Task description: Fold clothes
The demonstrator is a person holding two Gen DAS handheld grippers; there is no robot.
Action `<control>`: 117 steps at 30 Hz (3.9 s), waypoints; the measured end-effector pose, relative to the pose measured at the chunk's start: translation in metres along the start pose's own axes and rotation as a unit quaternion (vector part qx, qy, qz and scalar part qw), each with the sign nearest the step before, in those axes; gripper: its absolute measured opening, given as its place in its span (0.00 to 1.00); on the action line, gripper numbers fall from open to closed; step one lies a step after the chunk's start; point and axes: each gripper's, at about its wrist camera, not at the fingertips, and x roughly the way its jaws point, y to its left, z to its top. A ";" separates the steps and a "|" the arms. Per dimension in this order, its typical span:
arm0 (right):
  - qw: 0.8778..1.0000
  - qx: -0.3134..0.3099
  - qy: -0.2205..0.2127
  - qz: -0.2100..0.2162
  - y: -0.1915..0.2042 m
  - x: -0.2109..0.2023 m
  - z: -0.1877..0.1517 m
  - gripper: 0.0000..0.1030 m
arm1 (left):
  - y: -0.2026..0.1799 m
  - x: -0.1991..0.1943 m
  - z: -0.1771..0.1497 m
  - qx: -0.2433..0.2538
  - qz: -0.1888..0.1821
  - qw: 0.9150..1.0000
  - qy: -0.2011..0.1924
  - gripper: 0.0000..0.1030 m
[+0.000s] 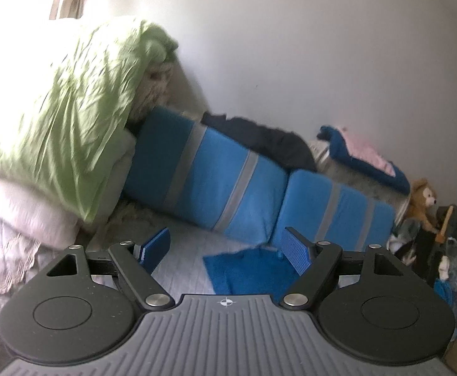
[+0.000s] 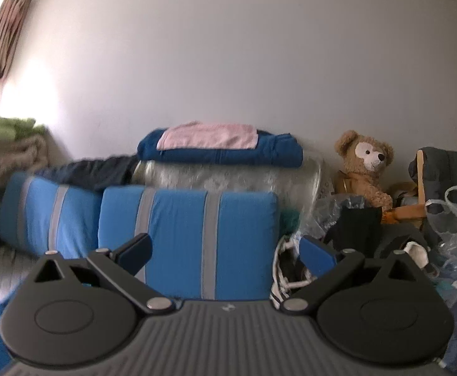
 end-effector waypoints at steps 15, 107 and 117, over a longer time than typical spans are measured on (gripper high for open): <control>0.994 -0.034 0.079 0.072 -0.010 -0.055 -0.024 1.00 | 0.029 -0.008 -0.056 0.017 0.012 0.997 0.075 0.76; 0.821 0.401 0.170 0.369 0.074 -0.013 -0.222 0.07 | 0.021 0.106 -0.186 -0.256 -0.242 0.925 0.140 0.07; 0.830 0.410 0.161 0.342 0.069 -0.012 -0.215 0.07 | 0.018 0.111 -0.180 -0.261 -0.250 0.923 0.130 0.07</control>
